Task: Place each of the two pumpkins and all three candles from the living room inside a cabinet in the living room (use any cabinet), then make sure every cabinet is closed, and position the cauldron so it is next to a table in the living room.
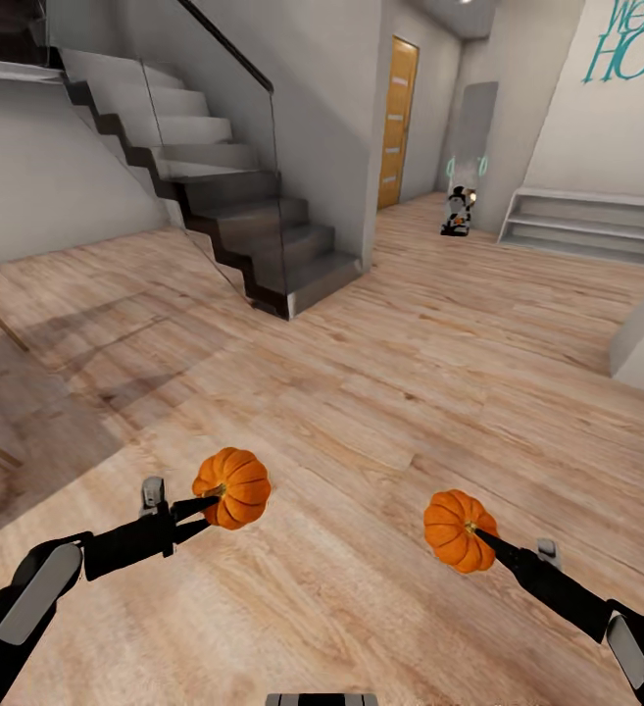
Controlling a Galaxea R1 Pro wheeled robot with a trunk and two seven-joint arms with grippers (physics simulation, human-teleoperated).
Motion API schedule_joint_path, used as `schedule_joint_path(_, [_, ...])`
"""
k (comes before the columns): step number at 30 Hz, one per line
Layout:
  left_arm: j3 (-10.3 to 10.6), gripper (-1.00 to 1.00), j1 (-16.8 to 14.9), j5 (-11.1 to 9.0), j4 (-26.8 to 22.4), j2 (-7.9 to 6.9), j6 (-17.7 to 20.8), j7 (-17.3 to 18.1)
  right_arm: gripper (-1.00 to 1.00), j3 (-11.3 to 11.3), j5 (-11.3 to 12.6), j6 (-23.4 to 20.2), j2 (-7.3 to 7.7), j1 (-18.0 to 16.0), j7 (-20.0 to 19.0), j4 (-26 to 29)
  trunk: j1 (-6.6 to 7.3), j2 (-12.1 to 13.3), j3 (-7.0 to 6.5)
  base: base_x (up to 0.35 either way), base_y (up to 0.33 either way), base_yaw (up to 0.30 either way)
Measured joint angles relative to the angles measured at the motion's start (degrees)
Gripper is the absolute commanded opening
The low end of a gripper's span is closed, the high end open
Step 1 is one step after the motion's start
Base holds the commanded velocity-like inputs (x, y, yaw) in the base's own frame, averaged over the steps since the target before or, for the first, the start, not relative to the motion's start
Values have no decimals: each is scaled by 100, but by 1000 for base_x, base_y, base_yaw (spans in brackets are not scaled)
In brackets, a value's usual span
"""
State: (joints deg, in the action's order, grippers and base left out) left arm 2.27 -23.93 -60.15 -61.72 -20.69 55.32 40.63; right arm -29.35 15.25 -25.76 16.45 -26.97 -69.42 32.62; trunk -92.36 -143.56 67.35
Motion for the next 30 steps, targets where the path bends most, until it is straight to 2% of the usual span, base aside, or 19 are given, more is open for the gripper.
schedule_joint_path(5, [-41,-100,0,7,0,-7,-1,0,-100,8,-7,5,-1,0,6,4,13,7,-134,-328,0,238])
schedule_joint_path(12, [-104,-100,-2,10,2,-4,2,0,-100,6,-11,23,7,2,8,14,32,16,-299,-267,0,55])
schedule_joint_path(22, [-129,-100,1,6,0,-11,5,6,-100,8,-13,17,4,0,6,16,60,29,-522,-49,0,221])
schedule_joint_path(26, [-137,-100,1,-57,5,-13,-1,26,-100,9,-22,18,3,1,7,9,60,30,-522,-1,0,287])
schedule_joint_path(28, [-268,-100,-1,-182,53,-19,-13,25,-100,10,-24,14,0,1,7,8,59,30,-522,0,0,288])
schedule_joint_path(30, [-395,-100,5,-199,100,-17,-15,29,-100,11,-26,14,-1,1,7,6,59,30,-522,0,0,288])
